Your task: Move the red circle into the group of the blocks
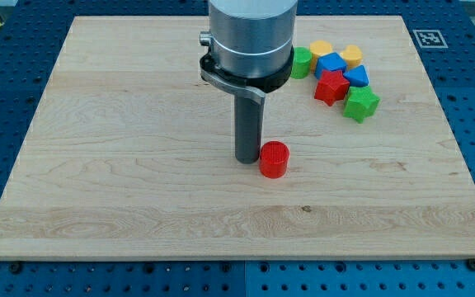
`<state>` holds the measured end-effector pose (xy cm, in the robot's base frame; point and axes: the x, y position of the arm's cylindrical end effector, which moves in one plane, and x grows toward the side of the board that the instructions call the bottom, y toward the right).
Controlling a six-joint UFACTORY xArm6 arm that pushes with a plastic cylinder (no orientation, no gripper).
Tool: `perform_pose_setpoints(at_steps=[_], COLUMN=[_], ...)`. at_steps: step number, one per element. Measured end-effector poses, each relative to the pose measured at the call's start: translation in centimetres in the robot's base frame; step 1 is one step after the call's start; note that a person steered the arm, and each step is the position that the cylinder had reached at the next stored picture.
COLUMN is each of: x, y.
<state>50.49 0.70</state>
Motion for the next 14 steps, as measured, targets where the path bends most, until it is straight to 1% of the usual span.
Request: perform_pose_setpoints(at_steps=[1,2,3,4,5,6,7,8,9,10,11,12,14], x=[2.0,-2.3,-6.4,-2.2,3.2,2.2,-4.8,-6.9,-2.3,2.2,0.0,-4.9,-6.1], y=[0.8,2.9,2.9,2.9,3.4,8.4,10.0,9.9,11.7,11.5,6.2,1.9,2.3])
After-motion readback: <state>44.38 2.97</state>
